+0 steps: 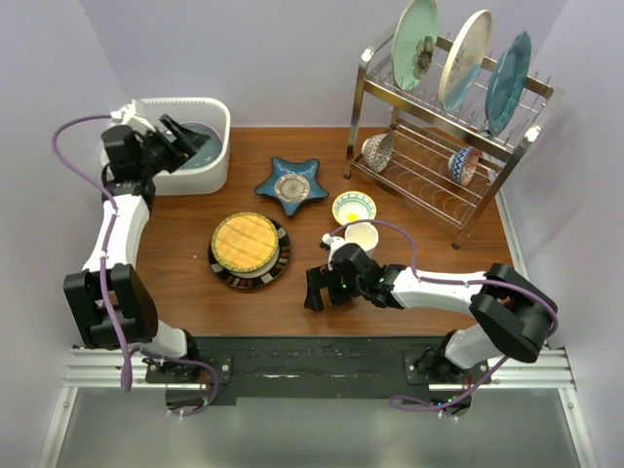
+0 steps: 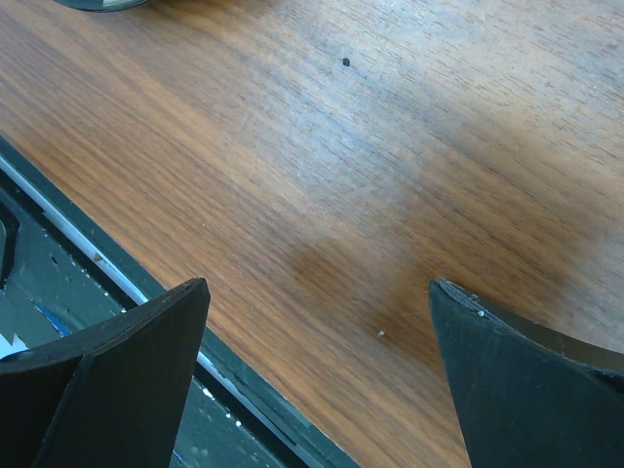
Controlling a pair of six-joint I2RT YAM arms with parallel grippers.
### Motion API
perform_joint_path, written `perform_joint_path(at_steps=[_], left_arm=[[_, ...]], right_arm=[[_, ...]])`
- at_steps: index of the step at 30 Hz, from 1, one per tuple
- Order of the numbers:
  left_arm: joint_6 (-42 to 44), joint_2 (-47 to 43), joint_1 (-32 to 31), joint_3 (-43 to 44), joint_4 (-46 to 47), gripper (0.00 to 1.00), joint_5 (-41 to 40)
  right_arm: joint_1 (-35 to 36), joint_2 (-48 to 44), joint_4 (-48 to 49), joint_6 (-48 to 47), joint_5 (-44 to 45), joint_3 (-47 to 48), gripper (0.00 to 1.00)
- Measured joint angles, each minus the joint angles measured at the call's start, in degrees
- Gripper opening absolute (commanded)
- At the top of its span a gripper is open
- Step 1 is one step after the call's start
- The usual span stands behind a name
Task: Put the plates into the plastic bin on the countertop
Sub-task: Pick up the plate at the center of the board.
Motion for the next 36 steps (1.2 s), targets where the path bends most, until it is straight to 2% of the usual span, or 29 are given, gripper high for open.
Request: perform_joint_path(at_steps=[9, 24, 36], left_arm=[[-0.1, -0.3, -7.6, -7.0, 0.3, 0.84, -1.1], [-0.1, 6.6, -20.8, -7.5, 1.3, 0.83, -6.5], [-0.9, 15.5, -24.8, -8.0, 4.5, 0.77, -11.8]], right_arm=[[0.0, -0.4, 0.3, 0.2, 0.0, -0.5, 0.99], [0.0, -0.4, 0.6, 0.2, 0.0, -0.6, 0.99], [0.0, -0.4, 0.6, 0.2, 0.0, -0.6, 0.99]])
